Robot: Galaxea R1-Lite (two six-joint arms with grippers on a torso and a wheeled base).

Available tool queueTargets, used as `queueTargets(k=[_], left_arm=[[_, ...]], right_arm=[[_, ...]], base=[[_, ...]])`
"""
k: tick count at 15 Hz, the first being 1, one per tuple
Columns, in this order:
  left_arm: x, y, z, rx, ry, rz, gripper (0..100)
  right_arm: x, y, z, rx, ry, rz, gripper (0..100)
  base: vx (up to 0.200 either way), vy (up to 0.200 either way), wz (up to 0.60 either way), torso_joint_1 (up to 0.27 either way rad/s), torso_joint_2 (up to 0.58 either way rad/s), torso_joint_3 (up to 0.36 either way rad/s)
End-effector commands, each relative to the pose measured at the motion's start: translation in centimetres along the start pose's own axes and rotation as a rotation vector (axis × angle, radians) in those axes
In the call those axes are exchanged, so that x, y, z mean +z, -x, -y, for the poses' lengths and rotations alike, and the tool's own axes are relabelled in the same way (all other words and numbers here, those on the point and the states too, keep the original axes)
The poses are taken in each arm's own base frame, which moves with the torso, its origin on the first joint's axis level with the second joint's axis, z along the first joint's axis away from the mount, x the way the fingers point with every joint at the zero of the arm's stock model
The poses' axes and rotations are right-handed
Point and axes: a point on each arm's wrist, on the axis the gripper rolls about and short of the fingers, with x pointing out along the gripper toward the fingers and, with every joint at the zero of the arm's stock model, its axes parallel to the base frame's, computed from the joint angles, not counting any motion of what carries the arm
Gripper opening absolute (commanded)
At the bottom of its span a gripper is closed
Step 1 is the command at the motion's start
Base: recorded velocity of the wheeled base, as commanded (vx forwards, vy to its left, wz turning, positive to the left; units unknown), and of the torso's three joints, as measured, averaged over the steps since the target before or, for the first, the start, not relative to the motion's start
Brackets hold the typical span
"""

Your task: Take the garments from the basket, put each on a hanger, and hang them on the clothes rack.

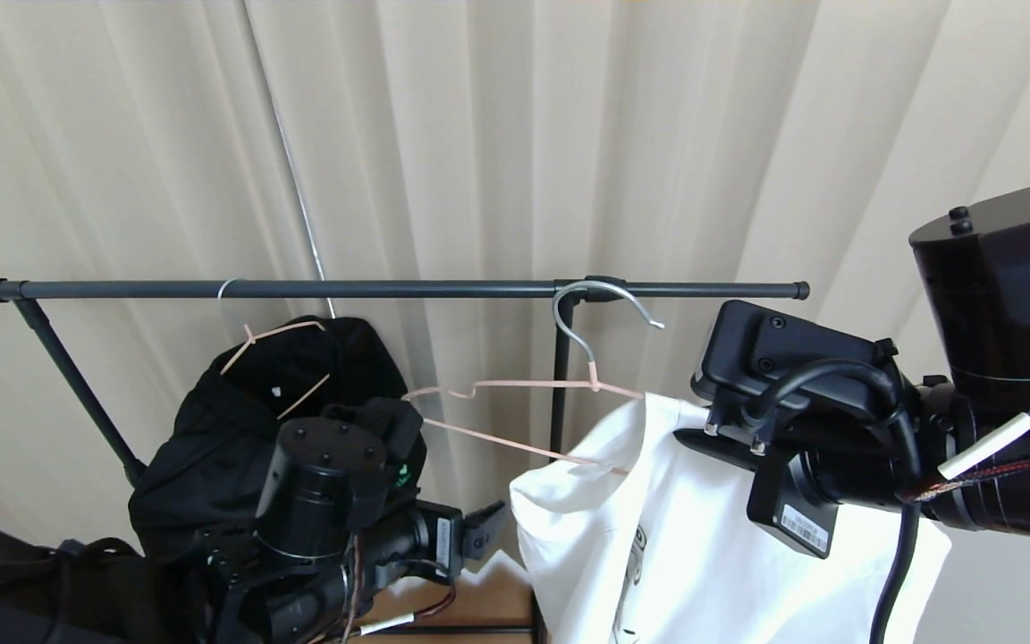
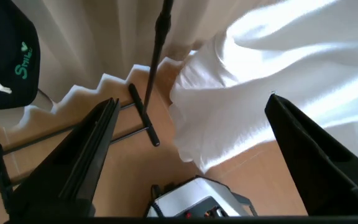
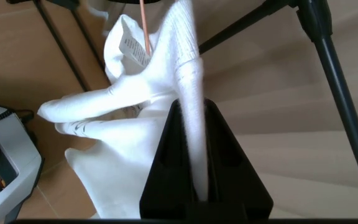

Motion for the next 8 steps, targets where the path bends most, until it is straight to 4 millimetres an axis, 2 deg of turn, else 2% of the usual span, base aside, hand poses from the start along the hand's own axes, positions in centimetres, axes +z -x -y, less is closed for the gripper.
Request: queueTargets(k=[1,8], left_arm=[[-0.4,-2.3,0.9,0.002,-0.001,-0.027,100],[0.0,-4.5,1.8,0.054,-0.006,0.002,100]], right_arm=[[0.1,0.3,0.0,-0.002,0.0,0.009,0],[0.2,0.9,-0.3,0.006,0.009,0.028,0]], base=[[0.0,0.0,0.0,0.0,0.0,0.0],[0.0,0.0,0.0,0.0,0.0,0.0]])
